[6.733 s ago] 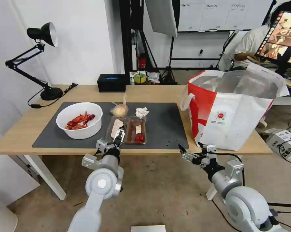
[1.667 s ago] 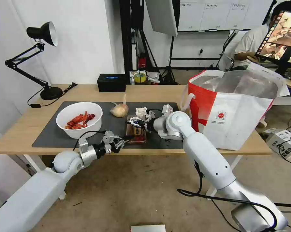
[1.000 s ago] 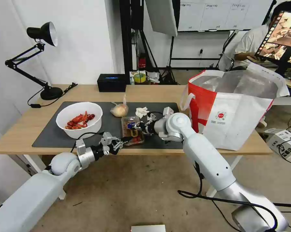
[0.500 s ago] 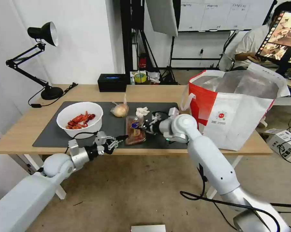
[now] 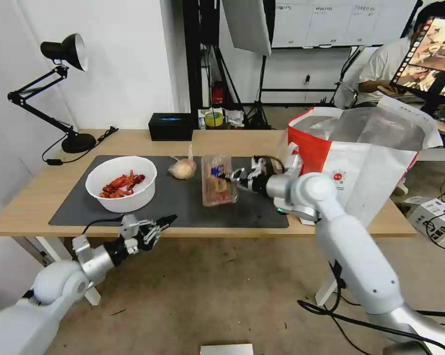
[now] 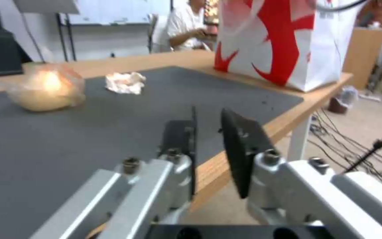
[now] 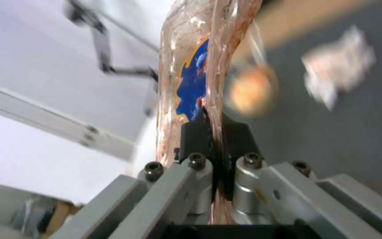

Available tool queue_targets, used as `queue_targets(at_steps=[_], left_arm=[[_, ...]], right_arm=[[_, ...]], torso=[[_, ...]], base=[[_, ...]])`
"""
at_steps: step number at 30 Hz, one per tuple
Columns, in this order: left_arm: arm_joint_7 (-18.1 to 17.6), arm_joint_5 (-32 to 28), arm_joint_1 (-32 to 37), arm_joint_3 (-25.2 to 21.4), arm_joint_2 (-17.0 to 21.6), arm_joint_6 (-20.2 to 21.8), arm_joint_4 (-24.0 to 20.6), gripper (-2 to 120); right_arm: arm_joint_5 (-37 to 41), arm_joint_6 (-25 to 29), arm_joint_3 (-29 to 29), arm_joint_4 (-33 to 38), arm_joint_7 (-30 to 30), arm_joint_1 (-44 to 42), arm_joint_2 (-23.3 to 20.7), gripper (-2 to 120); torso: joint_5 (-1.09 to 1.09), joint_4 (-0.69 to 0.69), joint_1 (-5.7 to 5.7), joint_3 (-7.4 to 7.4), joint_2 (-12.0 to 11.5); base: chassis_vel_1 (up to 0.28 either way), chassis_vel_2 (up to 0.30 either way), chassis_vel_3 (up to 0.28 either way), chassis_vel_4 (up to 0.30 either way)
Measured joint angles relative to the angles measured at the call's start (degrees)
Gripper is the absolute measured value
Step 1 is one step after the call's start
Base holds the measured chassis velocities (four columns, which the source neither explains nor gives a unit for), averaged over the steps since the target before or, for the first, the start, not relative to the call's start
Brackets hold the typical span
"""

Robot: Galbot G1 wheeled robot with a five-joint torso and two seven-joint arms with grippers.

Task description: Pick up the trash from the table and place it into the takeout bag.

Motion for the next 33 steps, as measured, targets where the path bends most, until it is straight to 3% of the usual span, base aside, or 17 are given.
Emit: queue_targets(at_steps=[3, 8, 10, 11, 14, 20, 26, 33], left_arm=[[-0.2, 1.1, 3.2, -2.9, -2.5, -0.4, -1.3, 38], [-0.5, 1.6, 5.0, -4.3, -3.2, -0.7, -1.7, 51], [-1.0, 1.8, 6.1, -5.2, -3.5, -0.8, -2.2, 65], [-1.0, 1.8, 6.1, -5.2, -3.5, -0.8, -2.2, 65], [-2.3, 1.6, 6.3, -5.3, -4.0, -0.9, -3.0, 80], [-2.5, 1.6, 6.2, -4.4, -5.5, -0.9, -3.3, 100], [-2.6, 2.0, 6.4, -3.6, -6.5, -0.9, -3.3, 111], [-2.6, 2.5, 6.8, -3.2, -7.2, -1.0, -3.7, 115]], right_arm=[[-1.1, 6.0, 2.3, 5.4, 0.5, 1.4, -3.0, 0], [-2.6, 10.1, 3.5, 7.6, 2.4, 2.2, -6.0, 0], [-4.4, 12.4, 4.7, 8.8, 3.3, 2.2, -9.6, 0], [-4.4, 12.4, 4.7, 8.8, 3.3, 2.2, -9.6, 0], [-8.1, 18.8, 8.4, 10.2, 5.9, 0.2, -17.2, 0], [-12.5, 22.4, 10.6, 10.0, 8.5, -1.5, -22.1, 0], [-15.9, 24.3, 11.0, 7.3, 8.7, -2.1, -23.4, 0], [-16.9, 24.4, 10.4, 3.7, 8.2, -2.4, -22.7, 0]], torso=[[-0.01, 0.00, 0.00, -0.01, 0.0], [0.00, 0.01, 0.00, -0.01, 0.0], [0.02, 0.01, 0.00, 0.00, 0.0], [0.02, 0.01, 0.00, 0.00, 0.0], [0.03, -0.03, 0.00, 0.00, 0.0], [0.02, -0.02, 0.00, 0.00, 0.0], [0.01, 0.00, 0.00, 0.00, 0.0], [0.00, 0.00, 0.00, 0.01, 0.0]], base=[[0.000, 0.000, 0.000, 0.000], [0.000, 0.000, 0.000, 0.000], [0.000, 0.000, 0.000, 0.000], [0.000, 0.000, 0.000, 0.000], [0.000, 0.000, 0.000, 0.000], [0.000, 0.000, 0.000, 0.000], [0.000, 0.000, 0.000, 0.000], [0.000, 0.000, 0.000, 0.000]])
